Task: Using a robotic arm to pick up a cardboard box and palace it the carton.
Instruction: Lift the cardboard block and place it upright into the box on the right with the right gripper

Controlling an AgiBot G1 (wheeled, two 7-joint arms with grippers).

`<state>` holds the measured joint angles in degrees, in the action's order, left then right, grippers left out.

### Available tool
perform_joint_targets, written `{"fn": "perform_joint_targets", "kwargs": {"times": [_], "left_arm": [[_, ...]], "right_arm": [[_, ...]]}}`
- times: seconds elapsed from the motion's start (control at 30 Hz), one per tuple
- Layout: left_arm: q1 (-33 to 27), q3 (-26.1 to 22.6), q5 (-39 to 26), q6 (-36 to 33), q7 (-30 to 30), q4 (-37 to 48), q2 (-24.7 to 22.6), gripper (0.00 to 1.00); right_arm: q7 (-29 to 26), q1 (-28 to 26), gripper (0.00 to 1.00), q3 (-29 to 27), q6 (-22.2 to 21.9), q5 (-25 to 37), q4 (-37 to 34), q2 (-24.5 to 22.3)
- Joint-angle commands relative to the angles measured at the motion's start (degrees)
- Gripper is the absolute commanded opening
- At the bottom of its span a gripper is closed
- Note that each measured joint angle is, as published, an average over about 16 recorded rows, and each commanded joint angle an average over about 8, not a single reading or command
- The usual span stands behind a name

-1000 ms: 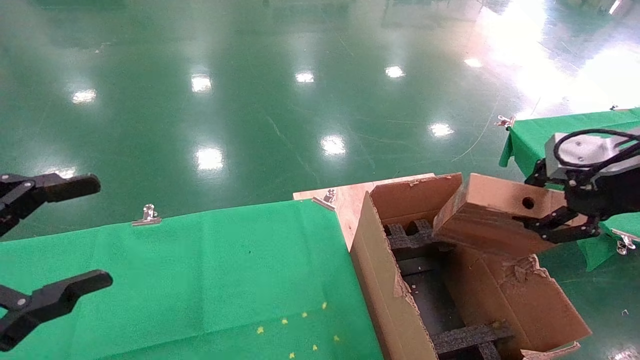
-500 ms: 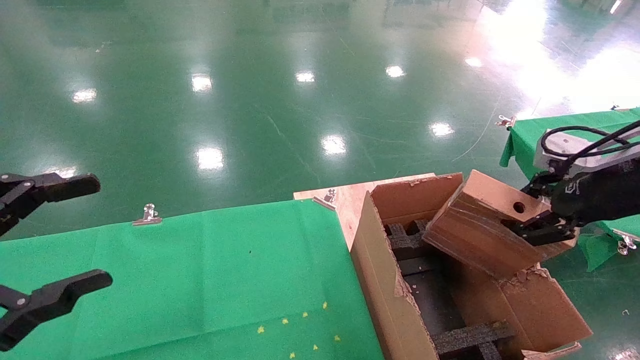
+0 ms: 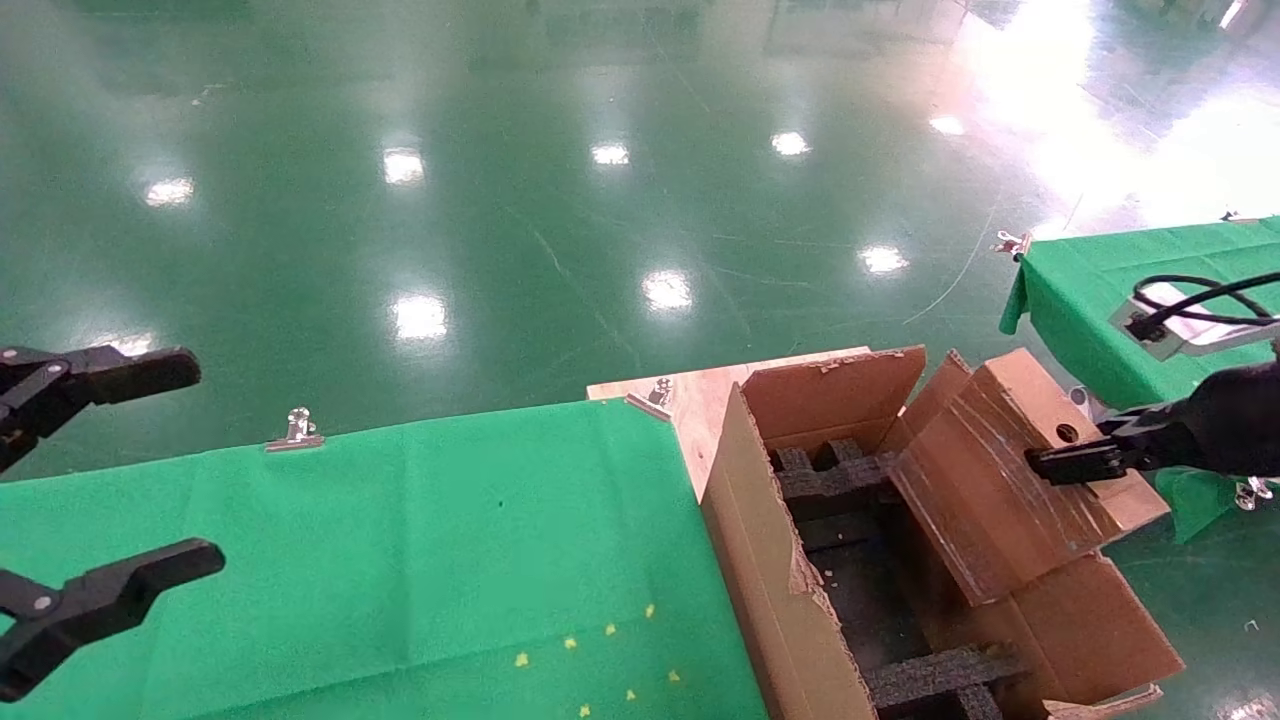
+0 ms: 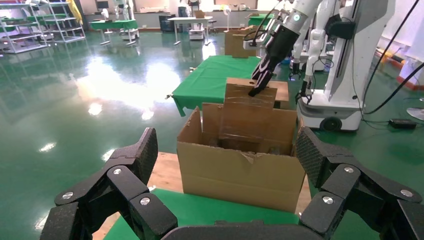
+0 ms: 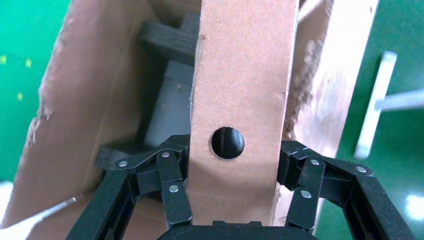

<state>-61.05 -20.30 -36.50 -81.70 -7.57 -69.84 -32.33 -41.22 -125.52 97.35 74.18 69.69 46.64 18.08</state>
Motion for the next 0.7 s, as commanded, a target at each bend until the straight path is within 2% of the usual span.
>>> {"fn": "perform_joint_targets", "kwargs": {"times": [0.03,0.33,0.7], "left_arm": [[0.0,0.0,0.0,0.0,0.0,0.0,0.0,1.0],[0.0,0.0,0.0,0.0,0.0,0.0,0.0,1.0],[0.0,0.0,0.0,0.0,0.0,0.0,0.0,1.0]], "right_arm": [[-3.2,0.6,0.0,0.2,-1.3,-0.2,0.5,-0.9],[-4.5,0.9,0.0,0.4,-2.1,-0.3,0.2,-0.8],[-14.2,4.2,0.0,2.5,-6.6,1.2,-0.1,0.2]]}}
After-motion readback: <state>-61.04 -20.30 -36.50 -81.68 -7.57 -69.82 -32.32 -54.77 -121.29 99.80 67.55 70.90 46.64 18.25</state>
